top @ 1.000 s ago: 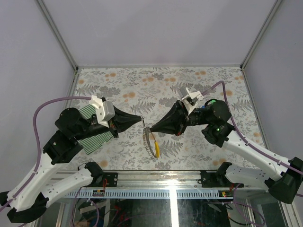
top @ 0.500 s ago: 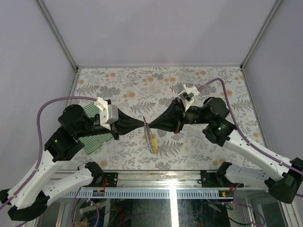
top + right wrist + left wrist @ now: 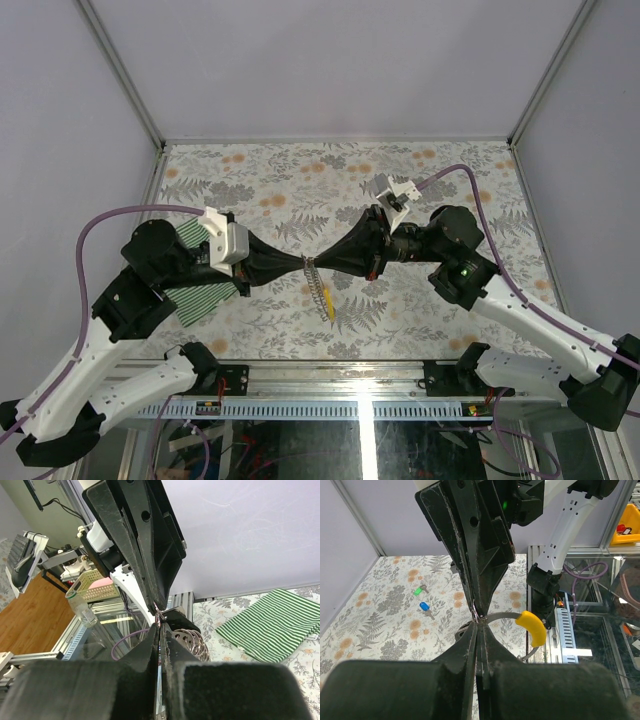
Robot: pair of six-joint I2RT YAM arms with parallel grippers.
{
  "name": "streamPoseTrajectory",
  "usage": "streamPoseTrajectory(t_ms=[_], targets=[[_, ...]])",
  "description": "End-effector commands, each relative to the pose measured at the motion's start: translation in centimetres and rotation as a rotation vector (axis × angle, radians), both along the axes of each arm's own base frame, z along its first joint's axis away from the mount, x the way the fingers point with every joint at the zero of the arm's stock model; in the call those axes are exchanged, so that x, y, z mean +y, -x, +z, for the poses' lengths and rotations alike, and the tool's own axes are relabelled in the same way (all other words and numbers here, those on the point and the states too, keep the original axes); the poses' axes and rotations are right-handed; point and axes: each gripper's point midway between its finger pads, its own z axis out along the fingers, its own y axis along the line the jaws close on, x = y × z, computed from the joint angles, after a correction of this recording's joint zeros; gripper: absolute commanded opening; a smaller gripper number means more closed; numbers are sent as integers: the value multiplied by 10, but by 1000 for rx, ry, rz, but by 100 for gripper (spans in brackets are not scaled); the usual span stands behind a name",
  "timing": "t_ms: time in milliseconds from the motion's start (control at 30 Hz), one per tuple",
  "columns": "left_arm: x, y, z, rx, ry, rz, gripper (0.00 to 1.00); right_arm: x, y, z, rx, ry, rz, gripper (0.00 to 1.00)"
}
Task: Put the keys on the keyring
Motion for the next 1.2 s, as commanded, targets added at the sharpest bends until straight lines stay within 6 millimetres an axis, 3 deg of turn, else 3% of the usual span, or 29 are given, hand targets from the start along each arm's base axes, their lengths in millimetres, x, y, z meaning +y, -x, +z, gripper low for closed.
streamPoseTrajectory(t_ms=[0, 867, 1033, 1167], targets=[[1, 8, 11, -28, 11, -39, 0, -10, 1, 38, -76, -97, -48, 0], [0, 2, 4, -16, -18, -18, 0, -21, -7, 50, -54, -182, -141, 0], [0, -2, 5, -13, -15, 2, 0, -23, -1, 56, -55, -234, -111, 0], [1, -4, 13, -20, 14, 21, 14, -25, 6, 58, -89, -263, -85, 0]])
